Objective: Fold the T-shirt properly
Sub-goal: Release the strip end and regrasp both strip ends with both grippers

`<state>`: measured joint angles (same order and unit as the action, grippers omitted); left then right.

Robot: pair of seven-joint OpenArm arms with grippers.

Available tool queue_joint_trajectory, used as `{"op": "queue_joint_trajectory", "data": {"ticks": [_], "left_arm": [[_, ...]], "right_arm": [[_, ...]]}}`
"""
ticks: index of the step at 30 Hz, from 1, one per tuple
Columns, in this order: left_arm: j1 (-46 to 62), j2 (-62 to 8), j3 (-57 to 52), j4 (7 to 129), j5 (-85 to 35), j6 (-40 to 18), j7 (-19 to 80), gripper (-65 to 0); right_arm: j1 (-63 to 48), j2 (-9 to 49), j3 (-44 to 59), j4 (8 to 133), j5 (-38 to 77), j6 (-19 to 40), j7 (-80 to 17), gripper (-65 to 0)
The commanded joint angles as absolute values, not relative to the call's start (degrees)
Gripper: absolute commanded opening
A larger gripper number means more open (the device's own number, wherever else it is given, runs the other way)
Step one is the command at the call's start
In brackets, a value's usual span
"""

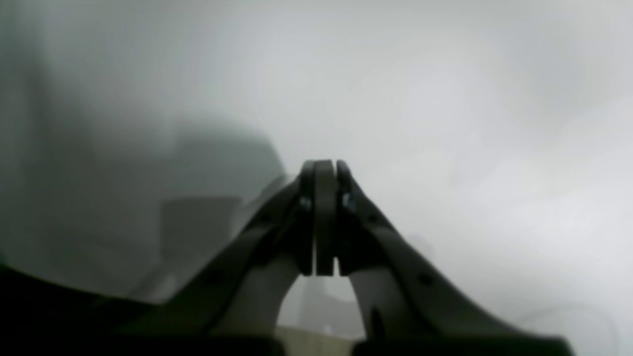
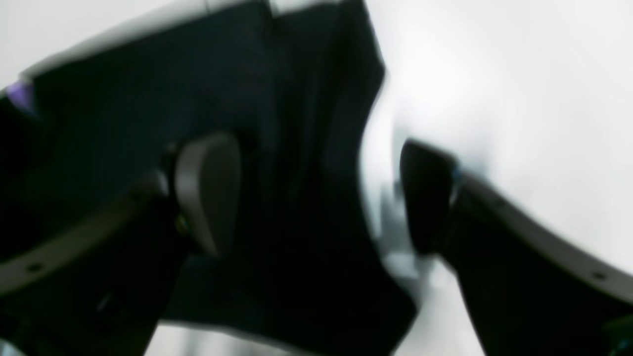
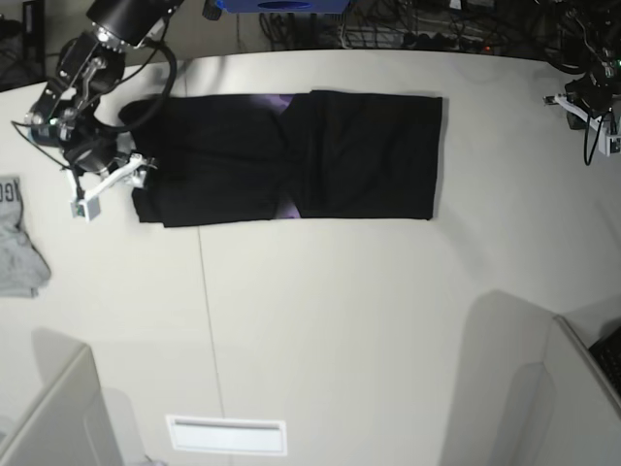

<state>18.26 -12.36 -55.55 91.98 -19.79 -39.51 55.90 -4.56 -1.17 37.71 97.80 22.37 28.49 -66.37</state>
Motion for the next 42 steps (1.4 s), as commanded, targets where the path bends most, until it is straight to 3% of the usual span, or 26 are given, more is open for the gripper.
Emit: {"op": "queue_joint_trajectory", "data": {"ticks": [1, 9, 16, 24, 29, 34, 36, 40, 42], "left_arm": [[18.3, -12.9, -55.7, 92.8, -20.6, -40.0, 53.1, -65.0], [19.5, -10.3, -48.9, 92.4, -20.2, -40.0, 46.3, -65.0], [19.2, -8.0, -39.9, 92.8, -20.2, -40.0, 46.0, -65.0], [17.6, -6.5, -28.5, 92.4, -20.4, -34.9, 45.8, -65.0], [16.5, -5.2, -24.0, 92.4, -20.2, -33.4, 45.8, -65.0], [16.5, -4.4, -20.2, 92.4, -20.2, -32.5, 45.8, -65.0], [16.5, -4.1, -19.2, 92.4, -20.2, -32.5, 45.8, -65.0], [16.3, -3.6, -18.9, 92.3, -20.1, -31.9, 45.8, -65.0], [16.1, -3.6, -18.9, 92.3, -20.1, -31.1, 45.8, -65.0]], "right_arm": [[-3.6, -0.8, 38.9, 97.3, 23.4, 29.8, -66.3, -18.3], [-3.1, -1.4, 42.0, 92.0, 23.3, 31.5, -66.9, -18.3], [-3.0, -2.3, 42.2, 92.1, 23.4, 39.2, -71.9, -18.3], [-3.1, -3.2, 42.1, 91.9, 23.4, 39.7, -72.0, -18.5], [-3.1, -4.3, 42.0, 91.4, 23.4, 39.7, -72.7, -27.6], [-2.6, -4.6, 42.0, 85.8, 23.4, 39.8, -72.0, -29.1], [-2.2, -4.6, 42.0, 84.8, 23.4, 39.8, -71.4, -37.1], [-1.9, -3.3, 41.9, 84.7, 23.3, 39.8, -68.4, -61.7], [-1.5, -2.9, 41.8, 84.9, 23.3, 39.6, -68.4, -65.0]]}}
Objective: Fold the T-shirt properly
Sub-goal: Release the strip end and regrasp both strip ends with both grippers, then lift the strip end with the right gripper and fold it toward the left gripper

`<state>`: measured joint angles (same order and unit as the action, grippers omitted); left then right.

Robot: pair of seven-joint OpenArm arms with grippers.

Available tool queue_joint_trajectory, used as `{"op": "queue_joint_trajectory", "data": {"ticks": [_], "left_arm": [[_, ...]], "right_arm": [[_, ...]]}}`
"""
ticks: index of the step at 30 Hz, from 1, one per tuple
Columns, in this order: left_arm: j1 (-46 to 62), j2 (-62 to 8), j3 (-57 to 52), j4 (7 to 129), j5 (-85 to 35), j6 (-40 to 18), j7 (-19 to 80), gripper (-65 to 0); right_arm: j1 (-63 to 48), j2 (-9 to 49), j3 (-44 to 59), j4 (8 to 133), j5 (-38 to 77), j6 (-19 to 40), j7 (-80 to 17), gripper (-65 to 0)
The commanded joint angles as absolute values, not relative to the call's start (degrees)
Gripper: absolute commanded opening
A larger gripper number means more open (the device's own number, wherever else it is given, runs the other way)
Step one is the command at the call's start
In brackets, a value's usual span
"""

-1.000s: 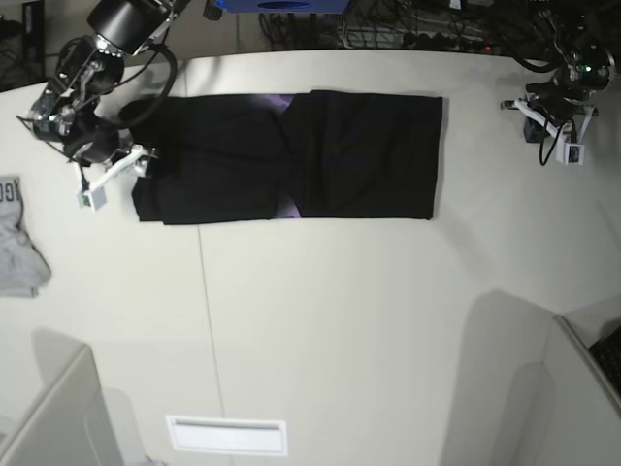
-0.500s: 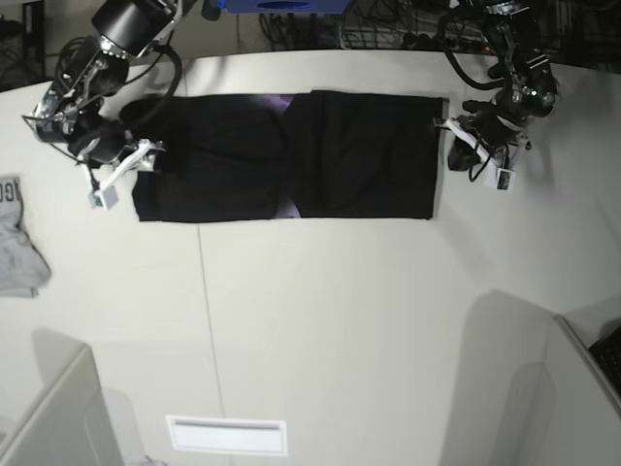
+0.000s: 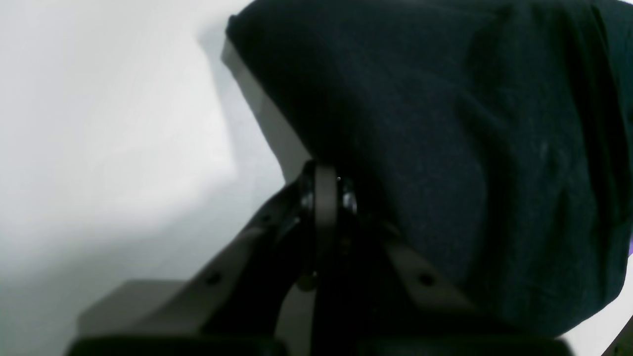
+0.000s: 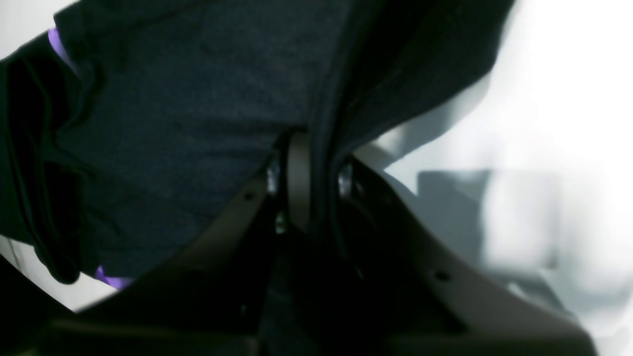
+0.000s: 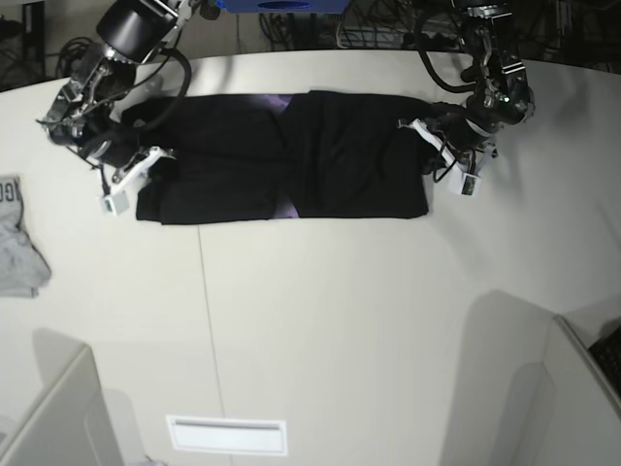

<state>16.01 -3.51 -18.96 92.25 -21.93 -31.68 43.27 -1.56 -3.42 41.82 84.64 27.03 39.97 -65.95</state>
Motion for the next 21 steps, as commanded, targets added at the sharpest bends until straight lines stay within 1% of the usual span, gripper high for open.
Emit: {"op": "queue_joint_trajectory", "data": {"ticks": [1, 4, 8, 10, 15, 19, 21], "left_arm": [[16.1, -3.6, -18.8, 92.3, -20.1, -30.8, 45.8, -65.0], [16.0, -3.6, -16.3, 92.3, -20.1, -30.5, 45.8, -65.0], [15.0, -3.5, -11.9, 92.4, -20.1, -27.6, 45.8, -65.0], [14.4, -3.3, -9.5, 92.4, -20.4, -26.3, 45.8, -65.0], [11.6, -2.1, -2.8, 92.3, -20.4, -23.8, 45.9, -65.0], [10.2, -1.1, 0.0, 92.4, -20.2, -23.7, 46.3, -65.0], [9.7, -0.9, 0.7, 92.4, -20.2, -23.7, 46.3, -65.0]], "right_arm": [[-1.2, -2.2, 41.8, 85.8, 23.0, 39.4, -68.4, -65.0], [-1.1, -1.6, 41.8, 88.7, 23.0, 39.3, -68.4, -65.0], [-1.1, -1.5, 41.4, 94.3, 22.9, 39.2, -71.1, -65.0], [-1.0, -1.5, 38.7, 97.7, 22.9, 38.5, -72.2, -65.0], [-1.8, -1.6, 31.3, 105.5, 23.0, 32.0, -72.5, -65.0], [-4.5, -2.2, 24.5, 112.5, 23.3, 27.9, -72.5, -65.0], [-5.8, -3.9, 21.3, 114.5, 23.3, 26.4, -72.5, -65.0]]}}
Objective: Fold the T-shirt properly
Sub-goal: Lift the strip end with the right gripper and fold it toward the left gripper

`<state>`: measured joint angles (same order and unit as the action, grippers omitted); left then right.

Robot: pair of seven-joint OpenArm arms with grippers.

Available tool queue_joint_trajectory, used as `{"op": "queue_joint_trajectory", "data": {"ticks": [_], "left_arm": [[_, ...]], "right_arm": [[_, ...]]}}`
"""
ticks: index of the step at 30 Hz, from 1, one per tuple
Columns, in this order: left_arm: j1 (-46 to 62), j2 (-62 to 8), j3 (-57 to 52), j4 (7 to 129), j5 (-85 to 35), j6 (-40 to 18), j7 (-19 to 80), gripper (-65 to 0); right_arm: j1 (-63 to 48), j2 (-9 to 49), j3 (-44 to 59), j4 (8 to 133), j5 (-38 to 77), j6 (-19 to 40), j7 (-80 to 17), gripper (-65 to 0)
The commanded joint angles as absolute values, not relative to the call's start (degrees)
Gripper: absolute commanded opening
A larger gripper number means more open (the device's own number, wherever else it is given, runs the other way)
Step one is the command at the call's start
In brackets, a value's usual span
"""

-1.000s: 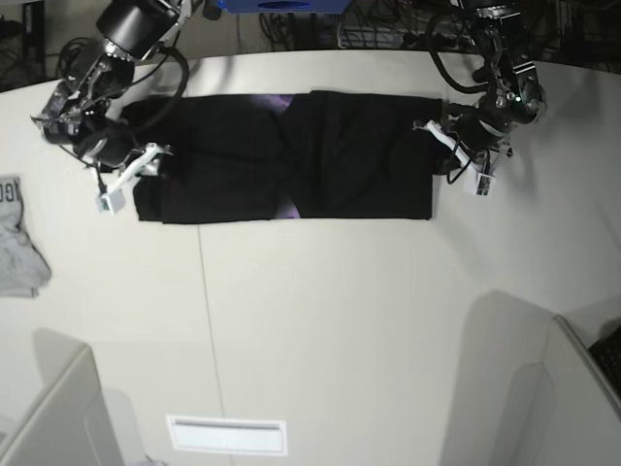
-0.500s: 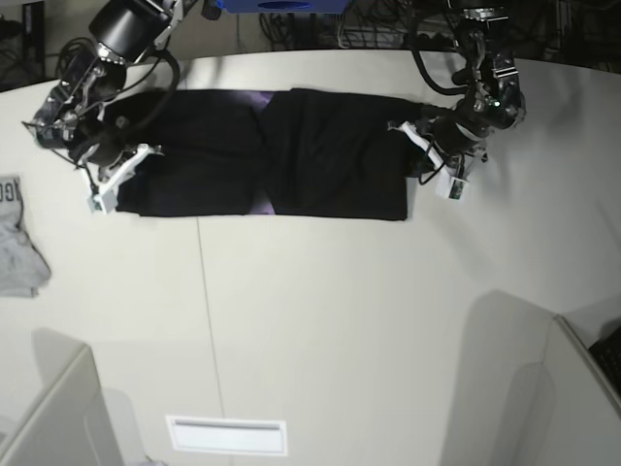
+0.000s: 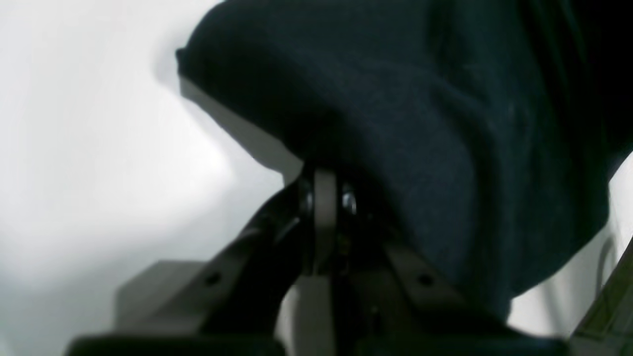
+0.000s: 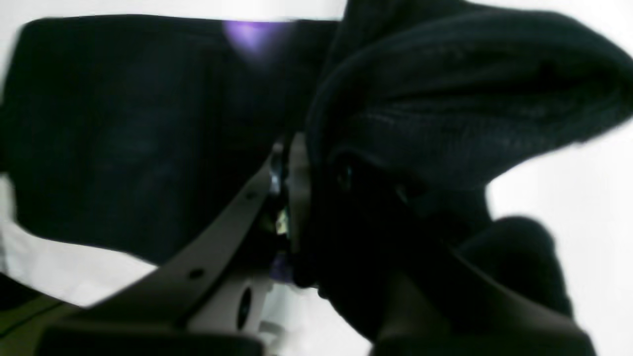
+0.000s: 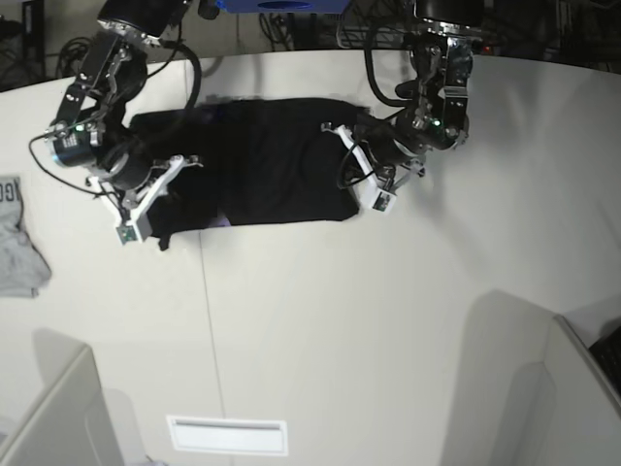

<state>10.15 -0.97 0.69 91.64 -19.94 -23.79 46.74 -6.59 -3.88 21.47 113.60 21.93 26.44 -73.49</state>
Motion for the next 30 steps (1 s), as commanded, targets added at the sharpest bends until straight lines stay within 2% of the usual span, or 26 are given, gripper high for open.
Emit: {"op": "queue_joint_trajectory", "data": {"ticks": [1, 9, 12, 13, 17, 18, 30], "left_arm": [[9.7, -0.9, 0.8, 92.4, -20.2, -23.7, 46.3, -65.0], [10.1, -1.3, 1.0, 92.6, -20.2, -23.7, 46.4, -65.0], [10.2, -1.3, 0.7, 92.4, -20.1, -23.7, 46.4, -65.0], [10.2, -1.4, 0.7, 92.4, -20.1, -23.7, 46.4, -65.0], [10.2, -2.4, 1.1, 92.7, -20.1, -23.7, 46.4, -65.0], [10.2, -2.5, 1.1, 92.7, -20.1, -23.7, 46.4, -65.0], [11.9, -3.5, 0.4, 94.2, -20.1, -23.7, 46.4, -65.0]], "right_arm": [[-6.3, -4.4, 19.8, 114.8, 23.3, 26.1, -72.5, -65.0], [-7.4, -7.7, 13.1, 115.2, 23.7, 25.9, -72.5, -65.0], [-8.2, -8.0, 12.6, 115.0, 32.1, 25.6, -72.4, -65.0], [-8.6, -8.0, 12.6, 115.0, 35.7, 24.2, -72.0, -65.0], [-8.8, -7.9, 12.0, 114.9, 44.0, 10.5, -68.8, -65.0], [-8.8, -7.8, 11.9, 114.9, 44.8, 9.8, -67.8, -65.0], [-13.0, -7.7, 11.8, 114.2, 45.1, 9.3, -66.9, -65.0]]}}
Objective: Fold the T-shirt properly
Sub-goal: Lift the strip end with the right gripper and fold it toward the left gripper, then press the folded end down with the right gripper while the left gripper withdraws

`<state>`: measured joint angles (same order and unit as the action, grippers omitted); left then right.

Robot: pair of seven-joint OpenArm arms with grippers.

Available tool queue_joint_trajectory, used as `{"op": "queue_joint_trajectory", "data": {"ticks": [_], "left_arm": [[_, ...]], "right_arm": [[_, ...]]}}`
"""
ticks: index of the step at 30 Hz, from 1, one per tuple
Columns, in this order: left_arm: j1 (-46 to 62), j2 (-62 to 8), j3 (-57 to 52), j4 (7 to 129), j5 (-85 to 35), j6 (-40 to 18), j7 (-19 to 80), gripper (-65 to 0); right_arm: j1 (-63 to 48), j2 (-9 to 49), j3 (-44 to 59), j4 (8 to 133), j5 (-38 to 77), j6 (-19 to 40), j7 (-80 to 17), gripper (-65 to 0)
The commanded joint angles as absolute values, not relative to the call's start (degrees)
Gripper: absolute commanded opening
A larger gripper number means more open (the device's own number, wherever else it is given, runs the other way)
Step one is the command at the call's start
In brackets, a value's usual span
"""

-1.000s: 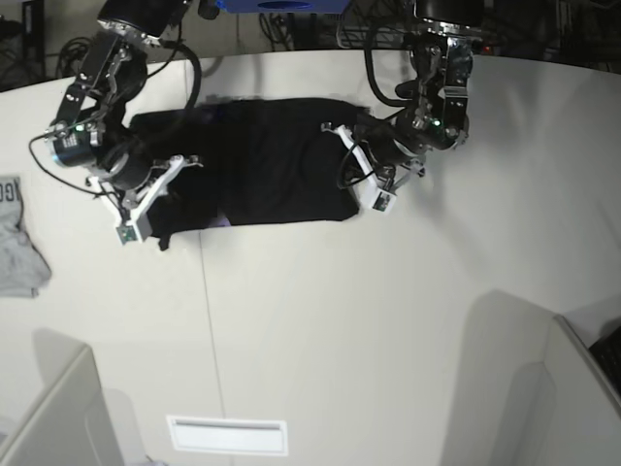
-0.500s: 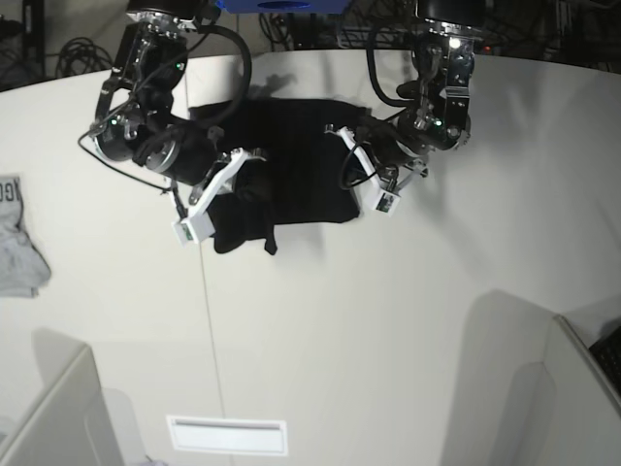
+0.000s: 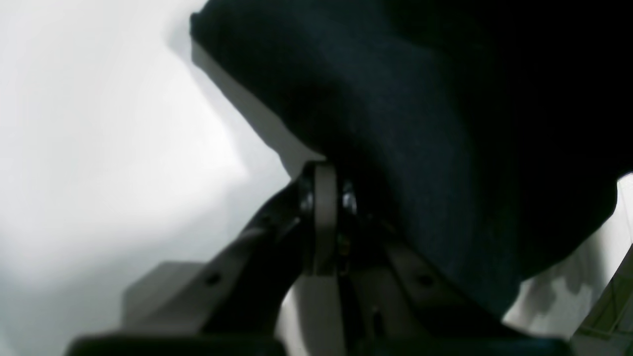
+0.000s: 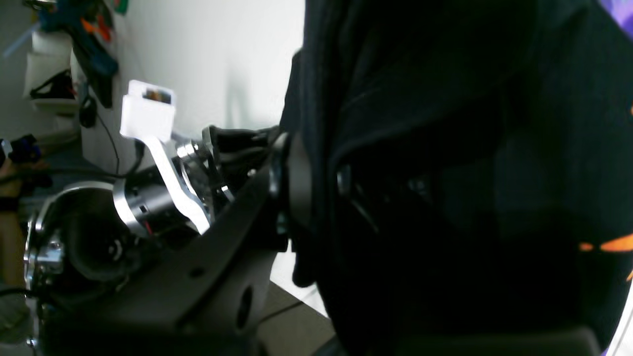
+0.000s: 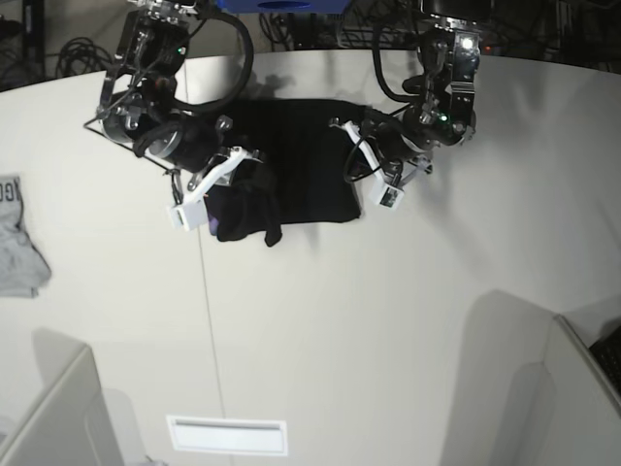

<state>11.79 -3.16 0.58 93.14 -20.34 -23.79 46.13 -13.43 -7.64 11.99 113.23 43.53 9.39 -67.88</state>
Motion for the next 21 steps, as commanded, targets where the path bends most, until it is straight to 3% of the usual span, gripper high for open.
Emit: {"op": "queue_joint_trajectory", "data": {"ticks": [1, 15, 21], "left_arm": [[12.1, -3.7, 0.5, 94.5, -20.1, -23.7, 46.4, -65.0], [15.7, -5.3, 0.2, 101.2, -20.2, -23.7, 46.4, -65.0], [20.1, -7.2, -8.1, 106.7, -20.6, -23.7, 46.5, -65.0]], "right_arm": [[-13.1, -7.7, 11.8, 114.2, 45.1, 9.3, -67.1, -65.0], [-13.2, -7.6, 11.9, 111.6, 45.1, 9.5, -66.2, -65.0], [-12.9, -7.7, 11.9, 109.2, 45.4, 9.5, -64.0, -65.0]]}}
